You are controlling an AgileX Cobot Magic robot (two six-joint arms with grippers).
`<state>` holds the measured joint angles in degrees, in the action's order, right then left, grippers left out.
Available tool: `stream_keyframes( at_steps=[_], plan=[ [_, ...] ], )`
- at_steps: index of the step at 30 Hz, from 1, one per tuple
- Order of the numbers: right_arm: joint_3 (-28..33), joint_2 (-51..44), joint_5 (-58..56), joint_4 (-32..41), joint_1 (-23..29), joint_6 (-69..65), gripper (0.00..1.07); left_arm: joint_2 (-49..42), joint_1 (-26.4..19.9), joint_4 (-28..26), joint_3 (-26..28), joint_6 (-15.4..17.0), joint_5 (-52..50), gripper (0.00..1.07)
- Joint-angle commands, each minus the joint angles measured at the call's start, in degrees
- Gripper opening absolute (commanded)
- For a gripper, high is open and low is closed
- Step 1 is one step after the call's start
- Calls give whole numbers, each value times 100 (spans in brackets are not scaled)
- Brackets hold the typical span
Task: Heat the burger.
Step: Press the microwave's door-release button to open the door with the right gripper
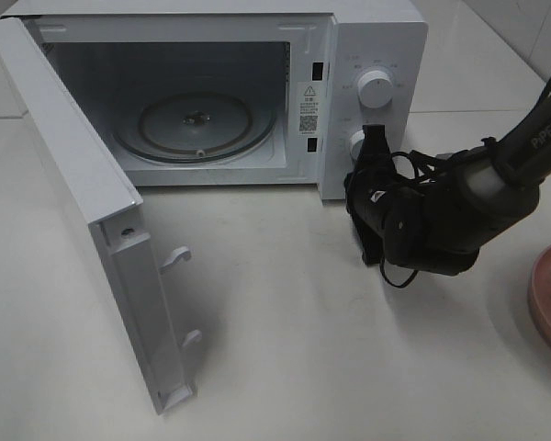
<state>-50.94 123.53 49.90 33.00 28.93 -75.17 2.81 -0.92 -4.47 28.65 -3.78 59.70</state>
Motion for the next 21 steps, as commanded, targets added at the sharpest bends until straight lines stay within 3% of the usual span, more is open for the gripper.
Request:
stream_keyframes(
  at_steps=[1,21],
  plan=[
    [11,-212,292,-189,-143,-103,6,-11,23,0,-11,-6,-17,98],
    [796,-905,-762,-670,-143,63,8,-11,23,0,-11,-6,-17,98]
  ],
)
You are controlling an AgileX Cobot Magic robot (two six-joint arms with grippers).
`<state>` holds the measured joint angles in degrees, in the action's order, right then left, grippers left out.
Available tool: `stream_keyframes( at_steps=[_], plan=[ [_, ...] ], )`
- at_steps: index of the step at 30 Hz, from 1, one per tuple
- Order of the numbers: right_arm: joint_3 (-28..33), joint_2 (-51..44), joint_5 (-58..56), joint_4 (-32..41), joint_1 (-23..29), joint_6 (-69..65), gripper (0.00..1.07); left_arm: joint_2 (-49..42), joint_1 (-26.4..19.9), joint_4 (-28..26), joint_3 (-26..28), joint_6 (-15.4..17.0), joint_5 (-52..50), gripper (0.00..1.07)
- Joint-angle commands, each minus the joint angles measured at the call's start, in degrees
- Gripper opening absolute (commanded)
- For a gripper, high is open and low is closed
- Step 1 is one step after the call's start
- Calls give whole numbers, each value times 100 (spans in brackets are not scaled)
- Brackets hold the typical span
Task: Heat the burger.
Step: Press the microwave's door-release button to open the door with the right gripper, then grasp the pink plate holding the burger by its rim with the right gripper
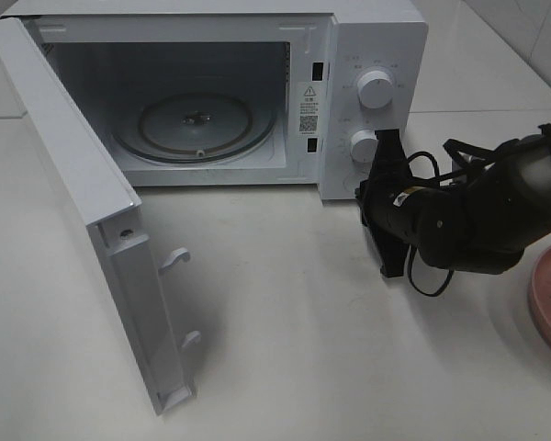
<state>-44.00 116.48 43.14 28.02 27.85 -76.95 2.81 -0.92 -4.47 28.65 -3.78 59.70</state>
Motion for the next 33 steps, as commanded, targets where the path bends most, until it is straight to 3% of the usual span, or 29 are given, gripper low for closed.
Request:
stream_keyframes(
  at_steps=[1,13,22,33],
  plan=[
    [178,-350,-195,-281,-34,378,8,-11,23,0,-11,-6,-17,98],
    [327,-1243,-1942,-1043,-40,1925,12,-11,23,0,-11,-6,-17,98],
    [321,-1862,-3627,-1570,-40,4228,13,-11,23,0,-11,-6,-17,98],
    [321,-2601,-5323,-1593,-40,6847,17,-11,23,0,-11,-6,-17,98]
  ],
)
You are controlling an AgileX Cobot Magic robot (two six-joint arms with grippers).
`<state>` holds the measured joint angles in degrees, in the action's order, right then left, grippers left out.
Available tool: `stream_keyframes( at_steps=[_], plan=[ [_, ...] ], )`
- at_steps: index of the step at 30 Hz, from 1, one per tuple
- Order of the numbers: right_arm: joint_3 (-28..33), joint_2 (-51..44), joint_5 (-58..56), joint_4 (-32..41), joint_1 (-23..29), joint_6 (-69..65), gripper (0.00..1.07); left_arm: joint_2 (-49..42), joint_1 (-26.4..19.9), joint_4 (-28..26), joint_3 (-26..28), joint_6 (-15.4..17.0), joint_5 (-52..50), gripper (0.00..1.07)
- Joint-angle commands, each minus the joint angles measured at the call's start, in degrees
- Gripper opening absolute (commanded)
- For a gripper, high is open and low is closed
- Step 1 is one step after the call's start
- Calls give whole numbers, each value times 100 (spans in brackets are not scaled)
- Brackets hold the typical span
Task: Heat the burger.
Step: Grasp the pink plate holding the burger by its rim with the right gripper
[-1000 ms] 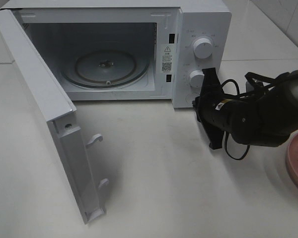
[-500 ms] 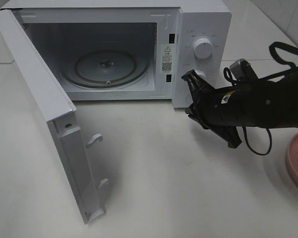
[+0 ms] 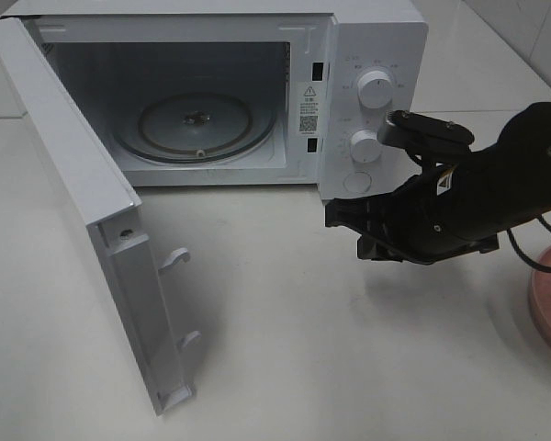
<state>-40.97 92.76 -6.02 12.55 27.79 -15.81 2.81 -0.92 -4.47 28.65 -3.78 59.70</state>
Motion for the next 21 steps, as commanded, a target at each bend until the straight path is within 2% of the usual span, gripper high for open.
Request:
stream_keyframes(
  at_steps=[1,6,9,11,12,14,15,16,17,18,20,21],
  plan=[
    [17,-229,-407,-46,-34,733,17,-11,23,0,-11,-6,-17,98],
    [17,-710,-1432,-69,-34,1404,22,-11,23,0,-11,-6,-17,98],
    [17,-756,-1541,-109,-34,1427,24,-11,23,0,-11,-6,-17,98],
    [17,-922,-1925,-344,-34,1427,35,-11,23,0,-11,-6,-17,98],
    [17,-922,-1925,-344,-34,1427,35,-11,23,0,-11,-6,-17,98],
    [17,-1192,-2435,-785,-34,1427,55,-11,23,0,-11,-6,-17,98],
    [17,-1192,-2435,-785,-34,1427,55,-11,23,0,-11,-6,-17,98],
    [17,-1238,-2532,-900,-40,1427,61,-11,23,0,-11,-6,-17,98],
    [17,-1358,-2762,-1117,-40,1427,73,-11,23,0,-11,-6,-17,98],
    [17,-1358,-2762,-1117,-40,1427,73,-11,23,0,-11,-6,-17,98],
    [17,-1490,-3077,-1335,-40,1421,90,-11,23,0,-11,-6,-17,98],
    [17,-1490,-3077,-1335,-40,1421,90,-11,23,0,-11,-6,-17,98]
  ],
)
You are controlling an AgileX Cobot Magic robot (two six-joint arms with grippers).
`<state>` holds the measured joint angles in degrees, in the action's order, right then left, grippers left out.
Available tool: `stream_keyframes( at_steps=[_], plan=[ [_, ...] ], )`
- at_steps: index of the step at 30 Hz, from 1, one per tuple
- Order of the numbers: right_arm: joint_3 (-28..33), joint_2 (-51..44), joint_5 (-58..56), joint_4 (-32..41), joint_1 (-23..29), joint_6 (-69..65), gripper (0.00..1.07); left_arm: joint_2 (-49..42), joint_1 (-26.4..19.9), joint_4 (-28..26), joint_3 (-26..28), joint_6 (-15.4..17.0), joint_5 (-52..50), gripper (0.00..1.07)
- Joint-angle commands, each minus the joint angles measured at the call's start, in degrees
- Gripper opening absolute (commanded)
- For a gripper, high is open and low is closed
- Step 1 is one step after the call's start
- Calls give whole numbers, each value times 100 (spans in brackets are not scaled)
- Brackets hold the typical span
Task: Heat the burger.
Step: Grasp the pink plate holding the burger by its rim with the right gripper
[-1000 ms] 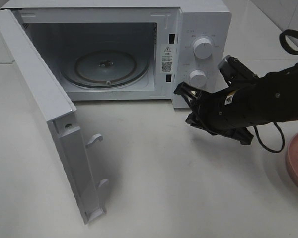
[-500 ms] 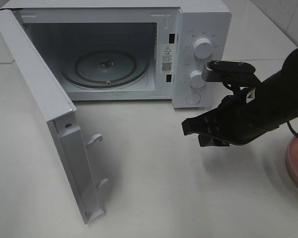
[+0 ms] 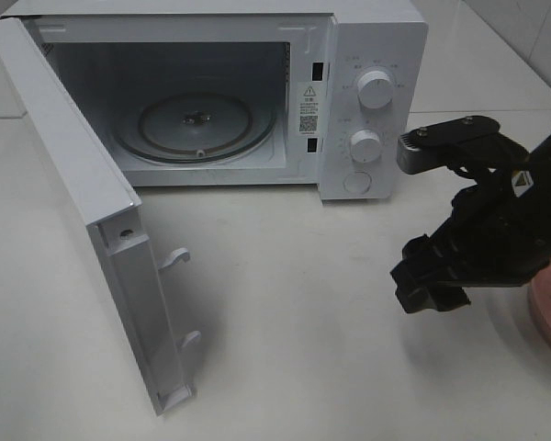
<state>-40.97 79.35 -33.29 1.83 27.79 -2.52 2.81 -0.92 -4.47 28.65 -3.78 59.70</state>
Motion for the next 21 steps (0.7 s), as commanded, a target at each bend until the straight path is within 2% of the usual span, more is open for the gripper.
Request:
stream_keyframes(
  at_steps=[1,5,8,10,21],
  plan=[
    [17,-189,-481,-321,-40,74,93,-11,23,0,-11,-6,-17,98],
    [17,-235,-819,-493,-46,6,94,-11,23,0,-11,-6,-17,98],
    [17,-235,-980,-659,-258,-109,93,-11,23,0,-11,-6,-17,98],
    [17,-235,-1003,-791,-710,-115,92,-11,23,0,-11,-6,-17,98],
    [17,-63,-900,-1306,-1707,-115,88,-11,23,0,-11,-6,-17,98]
  ],
)
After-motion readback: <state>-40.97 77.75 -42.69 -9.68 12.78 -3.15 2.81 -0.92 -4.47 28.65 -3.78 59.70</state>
